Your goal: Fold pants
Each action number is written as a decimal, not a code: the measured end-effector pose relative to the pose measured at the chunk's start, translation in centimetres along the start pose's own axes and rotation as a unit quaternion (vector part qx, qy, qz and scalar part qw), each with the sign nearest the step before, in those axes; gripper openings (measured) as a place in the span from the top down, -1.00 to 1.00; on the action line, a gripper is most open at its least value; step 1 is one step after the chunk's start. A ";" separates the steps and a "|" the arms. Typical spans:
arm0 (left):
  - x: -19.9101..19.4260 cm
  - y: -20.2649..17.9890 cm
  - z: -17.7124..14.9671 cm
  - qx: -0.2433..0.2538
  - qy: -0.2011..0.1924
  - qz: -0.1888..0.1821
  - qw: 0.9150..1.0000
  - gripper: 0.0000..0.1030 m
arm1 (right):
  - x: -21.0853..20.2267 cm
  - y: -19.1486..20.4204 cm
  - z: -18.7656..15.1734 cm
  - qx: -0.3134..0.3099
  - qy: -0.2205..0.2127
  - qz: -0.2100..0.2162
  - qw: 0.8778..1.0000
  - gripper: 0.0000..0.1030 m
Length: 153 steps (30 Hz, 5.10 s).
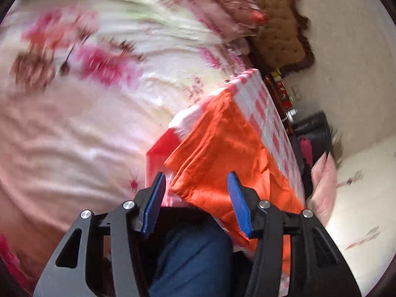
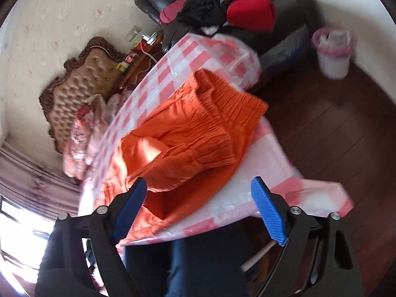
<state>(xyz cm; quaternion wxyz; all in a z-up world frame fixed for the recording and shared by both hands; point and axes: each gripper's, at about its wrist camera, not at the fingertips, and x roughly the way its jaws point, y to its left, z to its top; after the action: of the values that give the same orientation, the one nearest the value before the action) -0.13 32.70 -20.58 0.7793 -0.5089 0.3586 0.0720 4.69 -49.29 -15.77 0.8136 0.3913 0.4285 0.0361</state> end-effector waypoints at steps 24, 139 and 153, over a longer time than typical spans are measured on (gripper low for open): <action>1.9 -3.7 3.0 0.095 0.004 0.108 0.990 0.86 | 3.5 1.6 -0.8 -0.013 0.036 -0.062 0.997 -0.72; 1.4 6.2 -0.5 -0.144 -0.020 -0.120 0.982 -0.27 | 10.1 9.5 10.5 -0.295 0.006 -0.273 0.915 -0.60; 4.7 3.9 1.6 -0.088 -0.001 -0.184 0.979 0.72 | 18.9 11.5 10.1 -0.361 0.044 -0.360 0.859 -0.56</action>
<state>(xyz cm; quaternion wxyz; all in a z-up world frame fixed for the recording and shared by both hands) 2.24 34.73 -26.06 0.7319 -0.6325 0.2504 -0.0404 27.08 -40.01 -17.39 0.8346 -0.1134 0.5317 -0.0895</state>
